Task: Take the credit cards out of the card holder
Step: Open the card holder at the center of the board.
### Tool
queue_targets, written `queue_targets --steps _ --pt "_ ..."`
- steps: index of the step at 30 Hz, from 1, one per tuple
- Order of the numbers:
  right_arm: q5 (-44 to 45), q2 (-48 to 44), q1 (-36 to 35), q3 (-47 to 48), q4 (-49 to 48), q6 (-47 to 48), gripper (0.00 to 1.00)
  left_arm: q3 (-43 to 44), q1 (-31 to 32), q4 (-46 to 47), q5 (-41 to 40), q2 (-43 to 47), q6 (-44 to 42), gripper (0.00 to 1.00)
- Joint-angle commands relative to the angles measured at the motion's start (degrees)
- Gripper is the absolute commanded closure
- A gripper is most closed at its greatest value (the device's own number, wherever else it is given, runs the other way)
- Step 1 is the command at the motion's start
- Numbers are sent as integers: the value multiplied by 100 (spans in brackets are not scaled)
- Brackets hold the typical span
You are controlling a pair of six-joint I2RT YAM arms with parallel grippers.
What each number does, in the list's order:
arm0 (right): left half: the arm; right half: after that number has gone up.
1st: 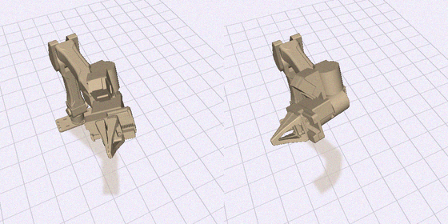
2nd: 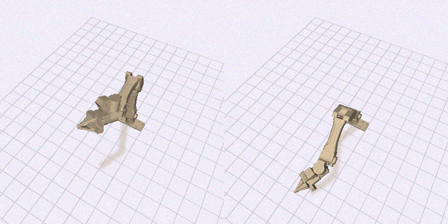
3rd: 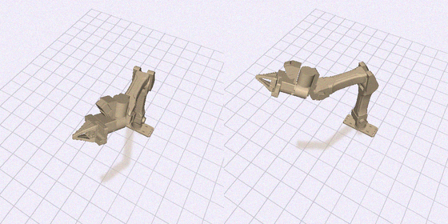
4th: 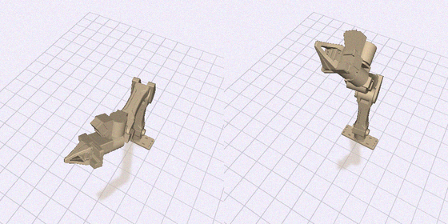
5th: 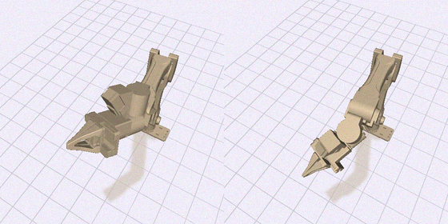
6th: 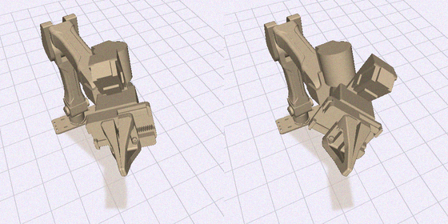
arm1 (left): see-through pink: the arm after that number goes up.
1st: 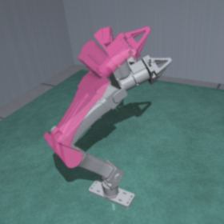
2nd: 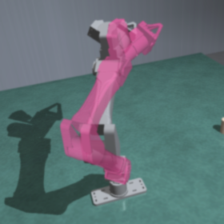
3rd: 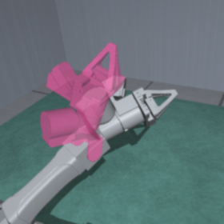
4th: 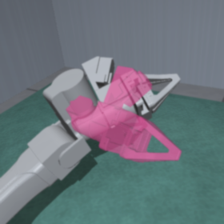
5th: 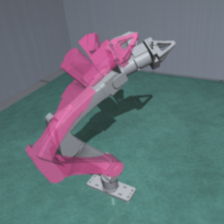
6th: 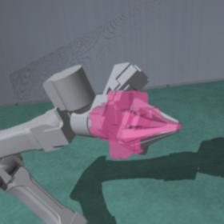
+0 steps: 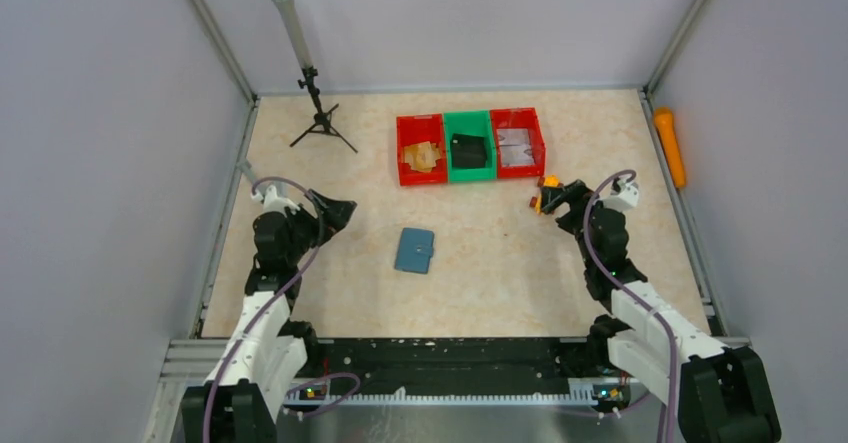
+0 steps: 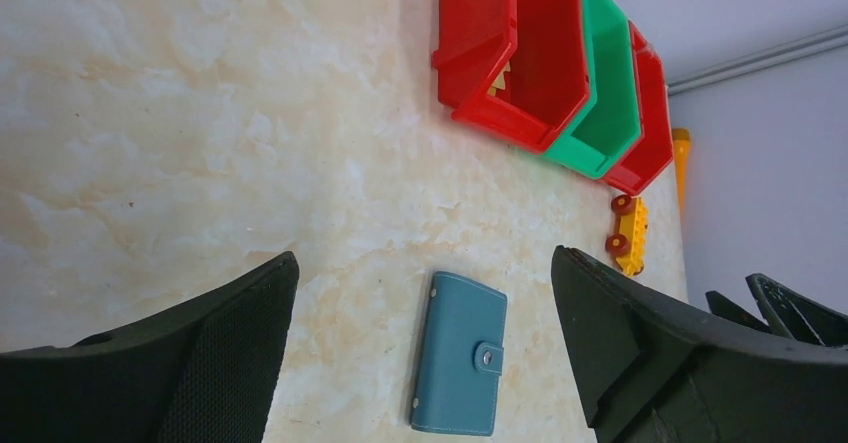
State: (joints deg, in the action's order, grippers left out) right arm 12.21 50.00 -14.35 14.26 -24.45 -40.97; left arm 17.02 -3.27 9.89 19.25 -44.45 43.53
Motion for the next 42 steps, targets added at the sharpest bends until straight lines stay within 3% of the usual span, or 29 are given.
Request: queue_targets --steps 1,7,12,16,26,35,42 --pt "-109 118 27 256 -275 42 5 -2 36 390 276 -172 -116 1" --pt "-261 288 27 372 -221 72 5 348 556 190 454 -1002 -503 1" --pt "-426 465 21 462 -226 87 5 768 1658 -412 -385 -1343 -1132 4" --pt "-497 511 25 470 -264 102 5 1011 2230 -673 -504 -1822 -1419 7" --pt "-741 603 24 446 -435 111 7 1890 2621 -1448 -159 -3361 -1584 23" --pt "-1687 1260 -78 569 -959 58 15 2184 2638 -1800 294 -3872 -1567 47" --pt "-1927 1732 -492 705 -1270 63 18 2342 2638 -1921 487 -4234 -1575 67"
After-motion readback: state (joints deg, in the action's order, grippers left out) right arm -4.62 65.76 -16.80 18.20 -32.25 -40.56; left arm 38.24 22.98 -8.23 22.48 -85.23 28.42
